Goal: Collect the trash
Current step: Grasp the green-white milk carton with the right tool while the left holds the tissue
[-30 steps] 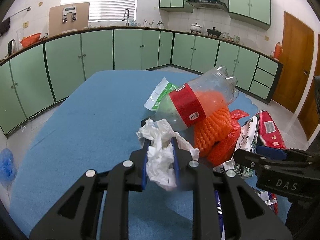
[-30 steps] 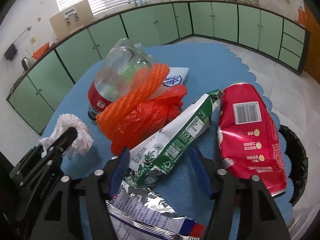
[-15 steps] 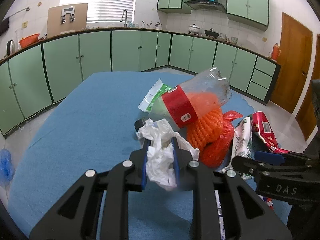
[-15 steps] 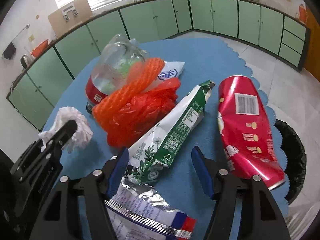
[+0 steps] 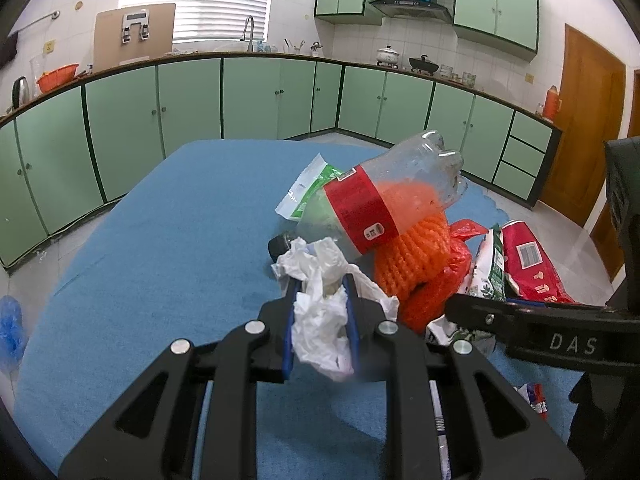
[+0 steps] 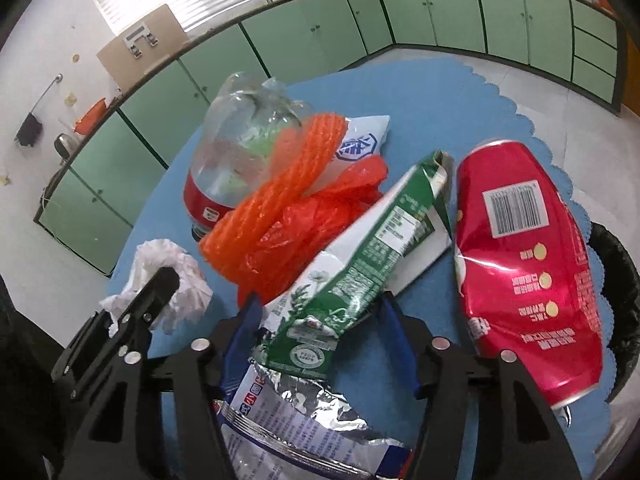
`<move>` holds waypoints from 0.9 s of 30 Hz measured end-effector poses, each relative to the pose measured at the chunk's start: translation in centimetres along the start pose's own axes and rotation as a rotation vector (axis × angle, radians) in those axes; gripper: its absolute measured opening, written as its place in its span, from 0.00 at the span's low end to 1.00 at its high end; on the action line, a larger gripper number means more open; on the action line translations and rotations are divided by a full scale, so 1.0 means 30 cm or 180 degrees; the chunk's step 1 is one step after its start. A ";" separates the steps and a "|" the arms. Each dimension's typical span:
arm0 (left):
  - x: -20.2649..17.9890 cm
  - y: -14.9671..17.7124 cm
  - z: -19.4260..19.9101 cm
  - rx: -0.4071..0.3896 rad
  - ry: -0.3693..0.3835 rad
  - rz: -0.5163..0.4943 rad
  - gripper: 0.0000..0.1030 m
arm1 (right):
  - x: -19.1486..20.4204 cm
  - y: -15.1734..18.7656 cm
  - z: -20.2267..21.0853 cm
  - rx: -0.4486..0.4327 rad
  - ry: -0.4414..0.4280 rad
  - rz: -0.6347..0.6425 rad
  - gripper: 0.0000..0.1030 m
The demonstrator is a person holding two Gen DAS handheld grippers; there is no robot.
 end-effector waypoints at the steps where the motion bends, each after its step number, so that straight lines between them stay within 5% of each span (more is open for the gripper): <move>1: 0.002 0.002 -0.002 0.0005 0.0001 0.0002 0.19 | 0.009 -0.001 0.000 0.0001 -0.0007 0.0025 0.46; 4: 0.006 0.005 -0.005 0.0011 0.0007 0.0001 0.19 | 0.030 0.002 0.006 0.0006 -0.0089 0.0096 0.35; 14: -0.003 -0.015 0.020 -0.0047 0.0010 -0.0036 0.19 | 0.058 -0.009 0.086 -0.0065 -0.0097 0.0403 0.34; 20: -0.024 -0.024 0.032 -0.0066 0.0050 -0.0061 0.19 | 0.020 0.019 0.070 0.0183 0.0124 0.0446 0.34; 23: -0.039 -0.014 0.023 -0.0029 0.0065 -0.0082 0.19 | -0.004 0.032 0.057 0.0243 0.0220 0.0422 0.36; 27: -0.048 0.003 0.002 0.0033 0.0085 -0.0088 0.19 | -0.022 0.022 0.045 0.0247 0.0274 0.0273 0.53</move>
Point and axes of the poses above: each gripper's, at about its wrist camera, not at the fingertips, and z roughly against the way its jaws point, x to its left, y to its underside, the point moved 10 cm from there along -z, roughly the way its jaws point, and after that the axes turned 12 degrees about -z, right-handed, at the moved point
